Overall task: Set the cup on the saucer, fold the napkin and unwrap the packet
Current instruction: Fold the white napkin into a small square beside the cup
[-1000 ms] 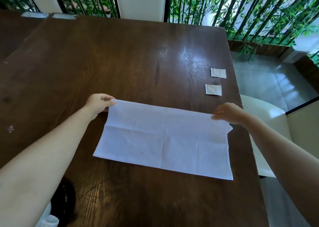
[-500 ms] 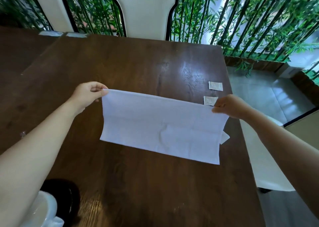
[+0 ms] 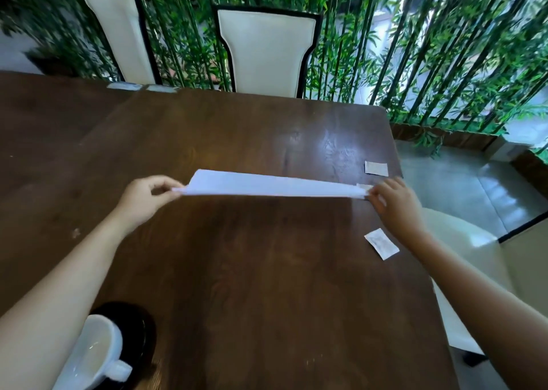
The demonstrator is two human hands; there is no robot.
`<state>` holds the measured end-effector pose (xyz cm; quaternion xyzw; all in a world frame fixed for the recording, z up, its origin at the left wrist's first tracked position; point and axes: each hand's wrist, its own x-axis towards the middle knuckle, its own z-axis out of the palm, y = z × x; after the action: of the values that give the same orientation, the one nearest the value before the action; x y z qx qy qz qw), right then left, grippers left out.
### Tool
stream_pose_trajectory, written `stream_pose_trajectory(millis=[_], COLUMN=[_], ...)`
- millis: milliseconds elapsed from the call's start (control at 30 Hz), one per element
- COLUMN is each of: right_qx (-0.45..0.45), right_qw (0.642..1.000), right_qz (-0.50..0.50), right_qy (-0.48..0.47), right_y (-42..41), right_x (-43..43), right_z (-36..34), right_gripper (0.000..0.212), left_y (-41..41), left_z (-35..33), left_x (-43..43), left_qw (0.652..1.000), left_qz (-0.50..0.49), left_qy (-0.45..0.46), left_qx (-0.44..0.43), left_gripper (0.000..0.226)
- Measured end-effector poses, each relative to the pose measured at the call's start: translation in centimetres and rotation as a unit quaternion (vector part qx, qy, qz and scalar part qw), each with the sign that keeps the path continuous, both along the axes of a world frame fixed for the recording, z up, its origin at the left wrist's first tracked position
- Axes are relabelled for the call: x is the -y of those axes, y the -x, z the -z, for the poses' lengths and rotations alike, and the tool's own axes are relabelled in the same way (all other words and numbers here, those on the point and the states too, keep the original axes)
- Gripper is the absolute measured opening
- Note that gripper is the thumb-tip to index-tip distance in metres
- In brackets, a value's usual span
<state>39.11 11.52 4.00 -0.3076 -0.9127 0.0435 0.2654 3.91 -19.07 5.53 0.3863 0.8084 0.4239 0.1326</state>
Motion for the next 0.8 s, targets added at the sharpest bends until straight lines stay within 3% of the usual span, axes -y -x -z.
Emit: stream_pose_trajectory(millis=[100, 300, 633, 800], right_qx=[0.027, 0.063, 0.146, 0.109], right_qw=[0.999, 0.987, 0.943, 0.918], right_qz=[-0.022, -0.039, -0.043, -0.034], right_qy=[0.041, 0.142, 0.294, 0.38], right_y=[-2.0, -5.2, -6.2, -5.2], right_x=[2.1, 4.3, 2.9, 1.1], right_z=[3.4, 7.3, 7.9, 6.5], right_gripper=[0.015, 0.007, 0.01, 0.019], left_y=[-1.6, -3.3, -4.1, -2.8], left_z=[3.0, 6.4, 7.4, 8.0], left_x=[2.9, 6.1, 7.0, 6.8], left_qw=[0.997, 0.982, 0.967, 0.974], left_qz=[0.027, 0.068, 0.1, 0.059], left_qy=[0.07, 0.177, 0.227, 0.18], left_qx=[-0.013, 0.009, 0.054, 0.12], left_gripper=[0.021, 0.019, 0.009, 0.006])
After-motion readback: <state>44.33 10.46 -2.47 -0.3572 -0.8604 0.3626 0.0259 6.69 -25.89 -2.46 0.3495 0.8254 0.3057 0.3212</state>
